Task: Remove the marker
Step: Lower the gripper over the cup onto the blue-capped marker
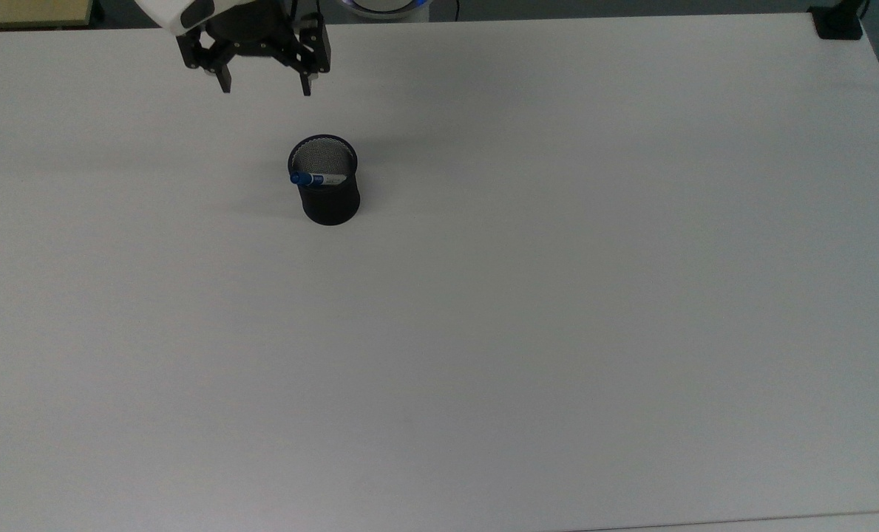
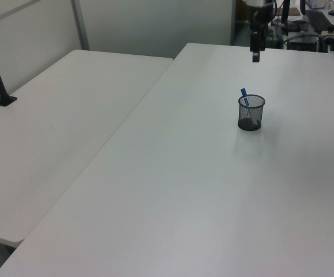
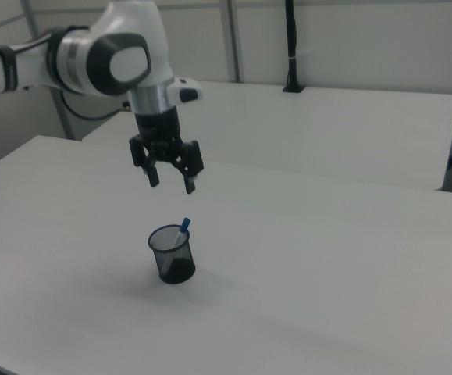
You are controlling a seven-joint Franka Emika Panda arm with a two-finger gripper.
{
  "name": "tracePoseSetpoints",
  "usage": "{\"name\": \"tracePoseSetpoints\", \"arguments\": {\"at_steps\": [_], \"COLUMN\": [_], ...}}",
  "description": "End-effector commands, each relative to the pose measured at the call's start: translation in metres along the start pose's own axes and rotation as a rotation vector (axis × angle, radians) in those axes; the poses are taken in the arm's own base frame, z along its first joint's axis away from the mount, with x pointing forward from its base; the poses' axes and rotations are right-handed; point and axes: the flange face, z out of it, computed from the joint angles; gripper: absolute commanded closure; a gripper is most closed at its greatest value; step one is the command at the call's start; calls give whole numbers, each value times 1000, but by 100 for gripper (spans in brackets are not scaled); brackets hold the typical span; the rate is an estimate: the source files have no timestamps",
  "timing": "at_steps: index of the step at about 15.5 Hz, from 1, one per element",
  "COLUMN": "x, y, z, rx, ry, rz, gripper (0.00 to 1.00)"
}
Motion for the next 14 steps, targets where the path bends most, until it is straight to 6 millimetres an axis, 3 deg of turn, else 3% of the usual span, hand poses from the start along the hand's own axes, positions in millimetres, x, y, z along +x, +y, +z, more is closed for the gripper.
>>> {"name": "tracePoseSetpoints", "arguments": {"at_steps": [1,5,7,12,14], "x": [5,16,21,30,32], "y": [-5,-8,-10,-17,-31], "z": [35,57,70,91,95], "rx": [-31,-30,-29,-26,-26], "ry": [12,10,6,11,5], "rz": [-52,-57,-59,-53,-67], "gripper": [21,38,42,44,44]}}
